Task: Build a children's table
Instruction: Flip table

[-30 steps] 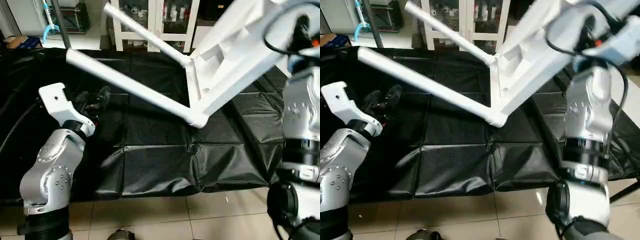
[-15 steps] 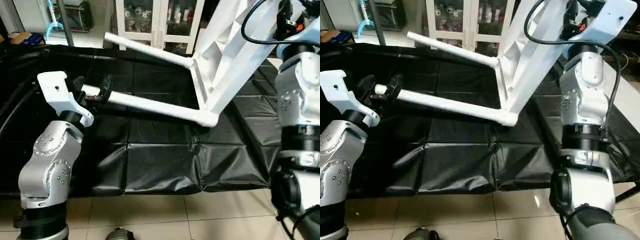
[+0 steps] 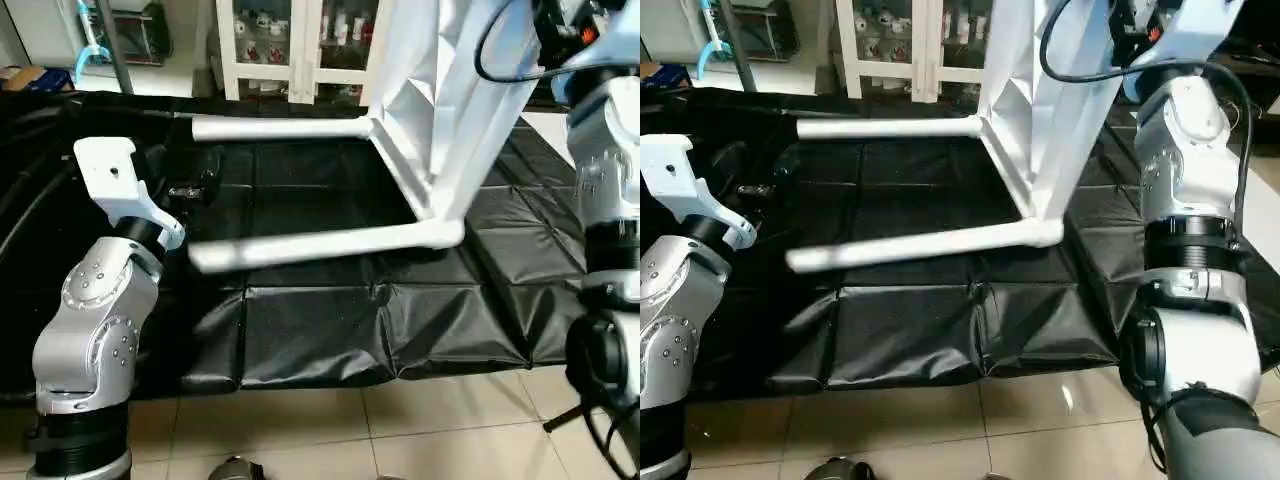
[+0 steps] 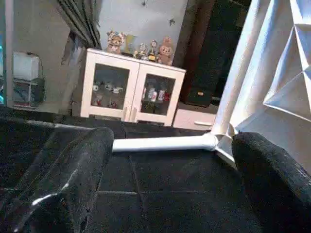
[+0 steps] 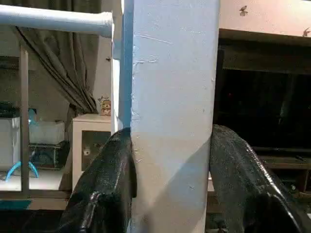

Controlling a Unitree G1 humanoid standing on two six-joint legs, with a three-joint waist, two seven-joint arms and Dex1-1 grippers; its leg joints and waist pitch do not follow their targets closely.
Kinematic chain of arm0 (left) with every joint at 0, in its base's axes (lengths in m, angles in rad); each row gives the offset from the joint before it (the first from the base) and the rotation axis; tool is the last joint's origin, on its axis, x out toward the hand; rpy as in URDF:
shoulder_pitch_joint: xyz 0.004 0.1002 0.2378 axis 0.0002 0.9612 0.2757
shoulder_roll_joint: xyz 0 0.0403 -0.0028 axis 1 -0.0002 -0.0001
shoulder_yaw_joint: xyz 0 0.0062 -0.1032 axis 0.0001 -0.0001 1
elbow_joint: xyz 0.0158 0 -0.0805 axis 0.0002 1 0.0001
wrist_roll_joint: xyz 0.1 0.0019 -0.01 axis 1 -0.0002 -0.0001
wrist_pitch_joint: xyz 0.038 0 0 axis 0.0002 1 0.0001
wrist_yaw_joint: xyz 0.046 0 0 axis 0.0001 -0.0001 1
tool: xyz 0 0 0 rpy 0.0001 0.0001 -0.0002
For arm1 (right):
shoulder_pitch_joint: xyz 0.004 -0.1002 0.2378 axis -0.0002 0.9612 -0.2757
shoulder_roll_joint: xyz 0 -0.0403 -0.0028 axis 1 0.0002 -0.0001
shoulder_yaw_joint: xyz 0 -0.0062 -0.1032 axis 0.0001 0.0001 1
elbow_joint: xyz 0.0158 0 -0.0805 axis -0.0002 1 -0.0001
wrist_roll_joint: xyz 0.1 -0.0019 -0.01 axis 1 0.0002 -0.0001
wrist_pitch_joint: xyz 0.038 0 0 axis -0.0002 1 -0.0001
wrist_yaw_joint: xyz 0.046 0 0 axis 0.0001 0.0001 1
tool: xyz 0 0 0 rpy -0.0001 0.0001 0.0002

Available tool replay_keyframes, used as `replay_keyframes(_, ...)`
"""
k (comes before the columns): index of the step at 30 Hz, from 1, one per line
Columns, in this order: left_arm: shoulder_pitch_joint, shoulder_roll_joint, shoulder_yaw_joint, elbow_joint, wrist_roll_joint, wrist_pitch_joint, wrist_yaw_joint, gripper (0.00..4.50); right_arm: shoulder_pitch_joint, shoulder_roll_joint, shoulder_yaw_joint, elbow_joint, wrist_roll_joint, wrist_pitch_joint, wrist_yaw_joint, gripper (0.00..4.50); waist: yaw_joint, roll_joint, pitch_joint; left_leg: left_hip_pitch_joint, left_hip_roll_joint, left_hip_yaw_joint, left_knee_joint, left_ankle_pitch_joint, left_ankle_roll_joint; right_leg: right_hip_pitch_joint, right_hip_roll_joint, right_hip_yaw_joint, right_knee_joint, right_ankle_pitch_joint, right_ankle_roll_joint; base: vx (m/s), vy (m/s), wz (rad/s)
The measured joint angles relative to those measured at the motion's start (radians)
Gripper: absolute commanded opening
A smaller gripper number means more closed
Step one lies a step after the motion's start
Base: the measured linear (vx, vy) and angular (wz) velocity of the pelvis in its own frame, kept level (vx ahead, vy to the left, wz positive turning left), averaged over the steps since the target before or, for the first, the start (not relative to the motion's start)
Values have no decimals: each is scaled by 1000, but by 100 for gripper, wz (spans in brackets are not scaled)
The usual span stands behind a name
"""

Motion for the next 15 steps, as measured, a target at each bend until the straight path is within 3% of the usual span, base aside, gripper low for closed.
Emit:
replay_keyframes(5, -4, 36, -16, 0, 13, 0, -26, 434, -3, 1, -2, -2, 11, 23, 30, 185, -3, -5, -1, 0, 1, 0, 0, 0, 0, -1, 0, 0, 0, 0, 0, 0, 0, 0)
replay_keyframes(9, -59, 78, -23, -2, 36, -1, -54, 434, -5, 1, 1, -1, 11, 23, 57, 185, -5, -8, -1, 0, 1, 0, 1, 0, 0, -1, 0, 0, 0, 2, -3, 0, 0, 0)
replay_keyframes(11, -68, 115, -42, -11, 66, -16, -75, 434, -6, 1, 2, -1, 9, 21, 69, 255, -7, -8, -1, 0, 1, 0, 1, 0, 0, -2, 0, 0, 0, 3, -4, 0, 0, 0)
replay_keyframes(15, -68, 149, -80, -21, 91, -21, -110, 447, -11, 1, 2, -12, 11, 9, 87, 278, -7, -8, -1, 0, 2, 0, 1, 0, 0, -3, 0, -1, 1, 5, -7, 0, 0, 0)
